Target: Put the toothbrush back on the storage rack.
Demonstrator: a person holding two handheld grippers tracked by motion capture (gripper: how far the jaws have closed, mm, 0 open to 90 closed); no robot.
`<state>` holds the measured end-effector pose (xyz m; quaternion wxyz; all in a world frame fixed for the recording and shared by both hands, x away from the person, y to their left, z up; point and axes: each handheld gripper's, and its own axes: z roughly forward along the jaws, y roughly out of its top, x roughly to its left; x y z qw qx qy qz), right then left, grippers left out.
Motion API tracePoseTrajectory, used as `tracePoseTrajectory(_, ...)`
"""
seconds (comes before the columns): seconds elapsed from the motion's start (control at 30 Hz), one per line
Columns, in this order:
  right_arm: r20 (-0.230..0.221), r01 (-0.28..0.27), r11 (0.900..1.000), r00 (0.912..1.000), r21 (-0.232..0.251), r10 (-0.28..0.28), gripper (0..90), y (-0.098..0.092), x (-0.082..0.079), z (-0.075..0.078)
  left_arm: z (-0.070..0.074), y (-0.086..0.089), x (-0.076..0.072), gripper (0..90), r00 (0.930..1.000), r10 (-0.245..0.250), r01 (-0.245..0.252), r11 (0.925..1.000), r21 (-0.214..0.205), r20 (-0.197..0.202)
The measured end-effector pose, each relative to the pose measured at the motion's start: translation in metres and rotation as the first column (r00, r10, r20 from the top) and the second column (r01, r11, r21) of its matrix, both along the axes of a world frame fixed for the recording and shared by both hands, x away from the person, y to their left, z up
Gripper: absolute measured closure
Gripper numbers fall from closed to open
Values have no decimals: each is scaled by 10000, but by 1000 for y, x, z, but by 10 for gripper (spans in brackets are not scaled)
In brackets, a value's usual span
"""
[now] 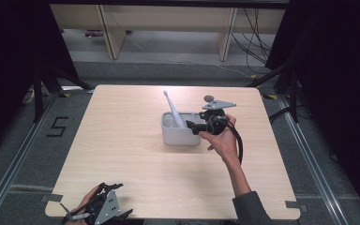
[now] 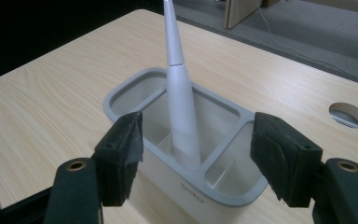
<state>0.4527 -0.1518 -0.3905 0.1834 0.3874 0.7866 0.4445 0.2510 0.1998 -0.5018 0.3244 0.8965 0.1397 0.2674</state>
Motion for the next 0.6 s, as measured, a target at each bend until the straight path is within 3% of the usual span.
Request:
tracePoseTrajectory(0.03, 29, -112, 9998, 9999, -183, 113, 353, -2, 0, 0, -1, 0, -1, 153, 10000, -41, 40, 9999, -160, -61)
tracePoseTrajectory(0.17, 126, -104, 9996, 9999, -281, 107, 344, -4, -3, -3, 2, 1, 0, 153, 9999, -64, 66, 9999, 90, -155)
tracePoseTrajectory(0.2, -3, 81, 9999, 10000, -71, -81, 344, -3, -6, -3, 2, 1, 0, 153, 9999, -62, 63, 9999, 78, -158)
tracePoseTrajectory(0.27, 196, -86, 9996, 9998, -265, 91, 344, -6, -8, -3, 2, 1, 0, 153, 9999, -57, 59, 10000, 79, -162)
tracePoseTrajectory(0.3, 122, 37, 9999, 9999, -137, -35, 343, -5, -10, -3, -1, 0, 0, 154, 9999, 83, -83, 10000, -47, 118)
tracePoseTrajectory(0.43, 266, -163, 9997, 9995, -158, 167, 340, -7, -14, -2, 0, 0, 0, 154, 10000, 13, -13, 10000, -2, -2)
tracePoseTrajectory(0.5, 109, 14, 10000, 9999, -54, -13, 339, -7, -18, -2, 1, 0, 0, 153, 9999, -83, 83, 10000, 46, -115)
tracePoseTrajectory(0.6, 305, -176, 9996, 9994, -237, 183, 337, -9, -18, -2, 0, 0, 0, 153, 9999, -78, 78, 10000, -6, -134)
